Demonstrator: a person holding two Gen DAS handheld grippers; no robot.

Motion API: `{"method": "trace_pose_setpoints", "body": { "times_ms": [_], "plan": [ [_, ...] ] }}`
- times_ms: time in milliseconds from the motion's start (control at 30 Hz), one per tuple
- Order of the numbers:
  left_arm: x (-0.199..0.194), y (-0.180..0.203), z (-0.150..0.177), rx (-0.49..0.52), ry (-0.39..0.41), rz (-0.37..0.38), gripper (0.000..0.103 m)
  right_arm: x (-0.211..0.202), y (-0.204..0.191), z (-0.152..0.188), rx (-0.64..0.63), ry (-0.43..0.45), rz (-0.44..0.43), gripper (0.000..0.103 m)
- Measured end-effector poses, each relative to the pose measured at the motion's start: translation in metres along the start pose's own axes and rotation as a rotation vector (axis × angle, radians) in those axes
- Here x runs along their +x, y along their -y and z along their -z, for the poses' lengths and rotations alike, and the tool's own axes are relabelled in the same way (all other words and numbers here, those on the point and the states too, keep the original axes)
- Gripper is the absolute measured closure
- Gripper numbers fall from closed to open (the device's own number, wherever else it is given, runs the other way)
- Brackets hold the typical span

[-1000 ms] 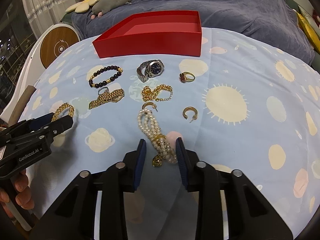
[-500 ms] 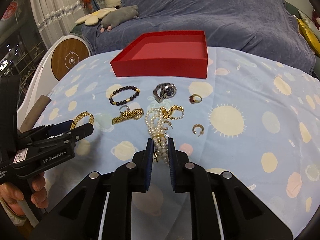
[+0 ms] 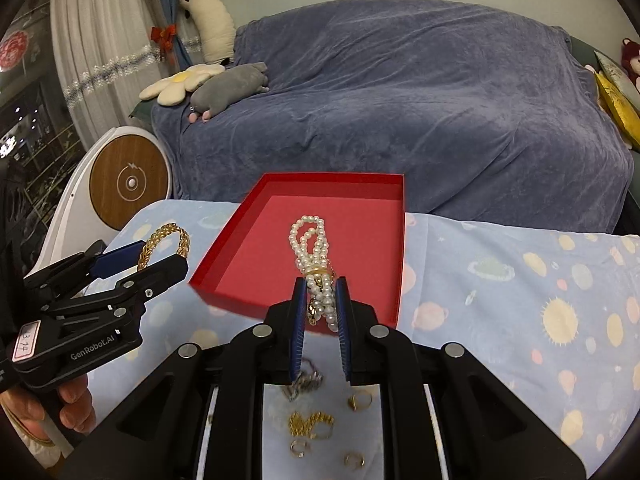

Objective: Organize jewelry
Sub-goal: 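Carry bangle and necklace into the red box and open both tools, then move the left tool to the black bead bracelet and grasp it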

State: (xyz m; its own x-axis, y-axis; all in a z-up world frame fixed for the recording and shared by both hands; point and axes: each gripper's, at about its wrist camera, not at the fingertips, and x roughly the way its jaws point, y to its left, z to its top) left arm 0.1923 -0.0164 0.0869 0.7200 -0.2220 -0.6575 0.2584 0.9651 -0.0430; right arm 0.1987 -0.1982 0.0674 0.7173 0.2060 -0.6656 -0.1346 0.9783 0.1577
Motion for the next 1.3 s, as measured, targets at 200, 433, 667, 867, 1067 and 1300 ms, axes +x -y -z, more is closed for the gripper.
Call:
{"method": "trace_pose_setpoints", "body": {
  "times_ms": [200,433,667,867,1067,1300],
  "plan": [
    [0.088,-0.002,-0.035,-0.008,-0.060,0.009,0.046,0.081,0.015,-0.039,0.036,-0.039,0.029,0.089],
    [0.159,-0.007,-0.051,-0.006,-0.118,-0.005,0.046,0.153,0.033,-0.053,0.078,-0.111,0.055,0.089],
    [0.190,-0.015,-0.048,-0.040,-0.200,-0.006,0.045,0.168,0.039,-0.052,0.081,-0.138,0.078,0.079],
    [0.173,-0.027,-0.043,-0.111,-0.193,0.021,0.033,0.150,0.045,-0.044,0.095,-0.123,0.070,0.064],
    [0.121,-0.029,-0.034,-0.105,-0.128,-0.009,0.033,0.097,0.040,-0.025,0.089,-0.082,0.038,0.064],
    [0.046,-0.033,0.008,-0.099,-0.132,-0.008,0.033,0.011,0.024,0.027,0.043,-0.062,0.030,0.064]
  ]
}}
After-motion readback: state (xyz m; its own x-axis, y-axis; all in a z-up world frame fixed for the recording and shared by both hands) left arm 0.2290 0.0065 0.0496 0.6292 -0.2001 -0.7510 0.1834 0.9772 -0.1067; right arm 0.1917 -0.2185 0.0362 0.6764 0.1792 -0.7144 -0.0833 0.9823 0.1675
